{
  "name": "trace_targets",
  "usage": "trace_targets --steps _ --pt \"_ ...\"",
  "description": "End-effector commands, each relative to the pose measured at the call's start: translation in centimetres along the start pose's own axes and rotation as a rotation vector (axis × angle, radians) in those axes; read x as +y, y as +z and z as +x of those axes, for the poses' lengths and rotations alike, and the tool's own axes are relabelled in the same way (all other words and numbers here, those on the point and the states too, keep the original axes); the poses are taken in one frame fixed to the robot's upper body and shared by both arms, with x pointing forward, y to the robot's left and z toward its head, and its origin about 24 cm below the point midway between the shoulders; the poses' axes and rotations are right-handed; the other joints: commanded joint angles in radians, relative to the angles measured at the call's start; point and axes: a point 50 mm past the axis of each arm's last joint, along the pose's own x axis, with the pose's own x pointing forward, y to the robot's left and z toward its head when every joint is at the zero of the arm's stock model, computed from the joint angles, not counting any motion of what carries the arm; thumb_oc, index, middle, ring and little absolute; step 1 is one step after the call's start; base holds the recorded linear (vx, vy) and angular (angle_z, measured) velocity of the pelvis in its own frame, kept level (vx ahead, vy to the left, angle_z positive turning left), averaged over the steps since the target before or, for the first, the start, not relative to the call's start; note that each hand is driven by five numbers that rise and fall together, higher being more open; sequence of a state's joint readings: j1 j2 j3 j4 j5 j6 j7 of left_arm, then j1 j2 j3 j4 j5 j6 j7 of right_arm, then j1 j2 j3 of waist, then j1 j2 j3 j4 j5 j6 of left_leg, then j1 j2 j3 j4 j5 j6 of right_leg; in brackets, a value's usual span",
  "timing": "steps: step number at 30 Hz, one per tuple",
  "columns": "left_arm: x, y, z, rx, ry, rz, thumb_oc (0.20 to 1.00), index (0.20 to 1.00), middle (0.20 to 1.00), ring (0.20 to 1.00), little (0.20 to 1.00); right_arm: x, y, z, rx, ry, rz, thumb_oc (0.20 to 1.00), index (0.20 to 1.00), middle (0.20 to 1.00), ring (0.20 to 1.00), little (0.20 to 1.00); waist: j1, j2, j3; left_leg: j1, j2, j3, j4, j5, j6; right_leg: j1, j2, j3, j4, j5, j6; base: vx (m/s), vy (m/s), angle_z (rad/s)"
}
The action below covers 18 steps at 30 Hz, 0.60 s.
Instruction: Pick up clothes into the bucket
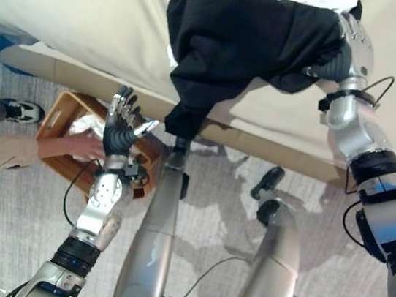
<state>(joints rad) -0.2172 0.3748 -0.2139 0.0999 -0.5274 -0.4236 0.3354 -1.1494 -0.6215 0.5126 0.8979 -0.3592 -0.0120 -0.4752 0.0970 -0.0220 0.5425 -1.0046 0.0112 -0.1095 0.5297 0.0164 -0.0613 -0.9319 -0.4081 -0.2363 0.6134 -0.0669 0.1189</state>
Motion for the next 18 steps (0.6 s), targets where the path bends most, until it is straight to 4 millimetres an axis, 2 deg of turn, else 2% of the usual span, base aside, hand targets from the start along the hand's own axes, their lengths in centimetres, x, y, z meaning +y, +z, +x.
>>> trace_targets --steps 1,7,11,12,13,14,15,16,17,18 --pt "-0.6 1.9 0.0 -0.119 -0.003 -0.026 1.000 1.000 1.000 1.000 1.000 1.1 -0.8 -0.8 0.004 0.024 -0.064 1.000 1.000 1.000 1.000 1.000 0.008 0.013 -0.022 -0.033 -0.008 0.036 0.005 -0.012 0.012 0.014 -0.002 0.049 0.006 0.024 0.070 0.00 0.000 0.00" --pt "-1.1 1.9 0.1 -0.121 -0.010 -0.029 1.000 1.000 1.000 1.000 1.000 3.1 -1.4 -2.2 0.031 0.079 -0.095 1.000 1.000 1.000 1.000 1.000 0.001 0.020 -0.022 -0.037 -0.011 0.037 0.003 -0.013 0.015 0.004 -0.002 0.052 0.006 0.023 0.070 0.00 0.000 0.00" --pt "-1.4 1.9 0.1 -0.124 -0.019 -0.034 1.000 1.000 1.000 1.000 1.000 2.9 -1.6 -2.0 0.044 0.067 -0.098 1.000 1.000 1.000 1.000 1.000 0.001 0.025 -0.022 -0.042 -0.013 0.039 0.002 -0.012 0.015 -0.004 -0.003 0.053 0.006 0.026 0.072 0.00 0.000 0.00" --pt "-1.6 2.0 0.1 -0.126 -0.027 -0.043 1.000 1.000 1.000 1.000 1.000 2.3 -1.4 -1.5 0.042 0.043 -0.090 1.000 1.000 1.000 1.000 1.000 0.003 0.028 -0.022 -0.045 -0.014 0.040 -0.001 -0.010 0.016 -0.007 -0.004 0.053 0.005 0.027 0.073 0.06 -0.020 0.00" --pt "-1.5 1.7 -0.2 -0.113 -0.023 -0.041 1.000 1.000 1.000 1.000 1.000 2.7 -1.6 -1.8 0.045 0.055 -0.091 1.000 1.000 1.000 1.000 1.000 0.002 0.026 -0.022 -0.021 -0.014 0.038 0.012 -0.046 0.009 0.014 -0.004 0.063 0.020 -0.004 0.084 0.06 -0.018 0.00" --pt "-1.6 1.6 -0.3 -0.108 -0.028 -0.043 1.000 1.000 1.000 1.000 1.000 2.1 -1.1 -1.3 0.027 0.029 -0.073 1.000 1.000 1.000 1.000 1.000 0.004 0.028 -0.022 -0.023 -0.016 0.038 0.011 -0.045 0.009 0.012 -0.005 0.062 0.020 -0.004 0.085 0.00 0.000 0.00" --pt "-1.7 1.8 0.0 -0.120 -0.031 -0.044 1.000 1.000 1.000 1.000 1.000 1.7 -1.0 -1.1 0.024 0.017 -0.071 0.733 0.733 0.733 0.733 0.733 0.005 0.030 -0.022 -0.047 -0.016 0.040 0.000 -0.011 0.016 -0.008 -0.005 0.052 0.006 0.025 0.074 0.00 0.000 0.00" --pt "-1.6 1.5 -0.3 -0.106 -0.029 -0.042 1.000 1.000 1.000 1.000 1.000 1.8 -0.9 -1.1 0.016 0.021 -0.070 0.200 0.200 0.200 0.200 0.200 0.003 0.028 -0.022 -0.024 -0.017 0.037 0.011 -0.044 0.009 0.012 -0.006 0.061 0.022 -0.005 0.085 -0.07 0.023 0.00" --pt "-1.7 1.7 -0.1 -0.116 -0.032 -0.045 1.000 1.000 1.000 1.000 1.000 1.3 -0.3 -0.7 -0.004 -0.001 -0.059 0.200 0.200 0.200 0.200 0.200 0.005 0.029 -0.022 -0.046 -0.019 0.038 -0.002 -0.009 0.016 -0.006 -0.006 0.052 0.007 0.024 0.074 0.00 0.000 0.00" --pt "-1.8 1.8 0.0 -0.118 -0.029 -0.047 1.000 1.000 1.000 1.000 1.000 1.1 0.1 -0.6 -0.018 -0.009 -0.047 0.200 0.200 0.200 0.200 0.200 0.006 0.029 -0.022 -0.046 -0.019 0.038 -0.006 -0.006 0.017 -0.006 -0.007 0.050 0.006 0.025 0.074 0.00 0.000 0.00"
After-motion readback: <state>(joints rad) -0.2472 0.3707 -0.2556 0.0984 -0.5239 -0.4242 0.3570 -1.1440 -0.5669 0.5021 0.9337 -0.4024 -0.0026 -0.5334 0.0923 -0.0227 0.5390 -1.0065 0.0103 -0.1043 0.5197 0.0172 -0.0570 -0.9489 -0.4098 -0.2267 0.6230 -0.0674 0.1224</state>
